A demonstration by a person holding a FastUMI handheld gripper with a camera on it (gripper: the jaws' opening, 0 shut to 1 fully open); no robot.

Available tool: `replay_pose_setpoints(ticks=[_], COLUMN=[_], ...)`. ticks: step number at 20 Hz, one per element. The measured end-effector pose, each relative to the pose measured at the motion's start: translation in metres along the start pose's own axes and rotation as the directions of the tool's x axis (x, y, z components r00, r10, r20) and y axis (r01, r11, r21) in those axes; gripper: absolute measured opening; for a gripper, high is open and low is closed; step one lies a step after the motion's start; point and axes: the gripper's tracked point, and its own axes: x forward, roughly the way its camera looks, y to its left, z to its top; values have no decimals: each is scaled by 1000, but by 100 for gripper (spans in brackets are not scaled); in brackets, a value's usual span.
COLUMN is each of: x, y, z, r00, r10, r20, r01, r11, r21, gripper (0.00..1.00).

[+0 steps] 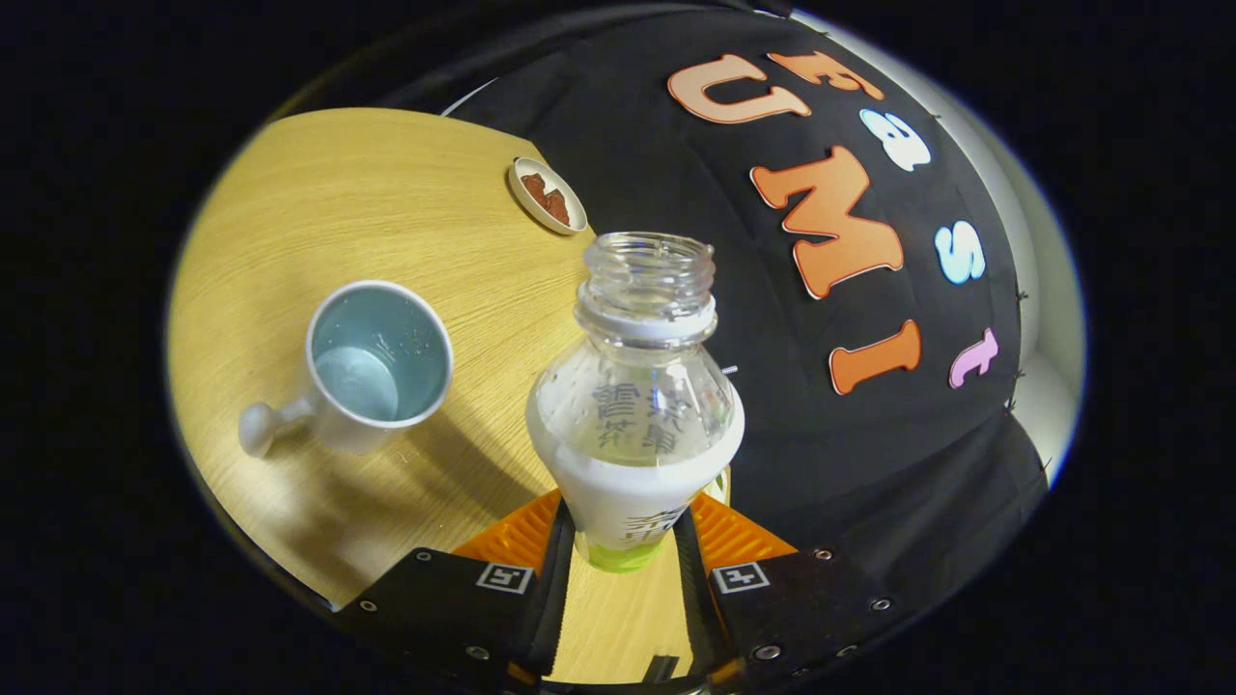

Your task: Take the bottle from table, then pour the juice into the cup, finally place the bottle on the coaster

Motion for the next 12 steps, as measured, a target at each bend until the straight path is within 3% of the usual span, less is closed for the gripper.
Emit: replay_pose_setpoints(ticks=[7,12], x=[1,7], y=[3,-4], z=[7,6], r00=[997,994], r10=[-63,-102], r20=[46,46], r01=[72,111], r11=[968,937], r21=[-241,-330], gripper=[53,53])
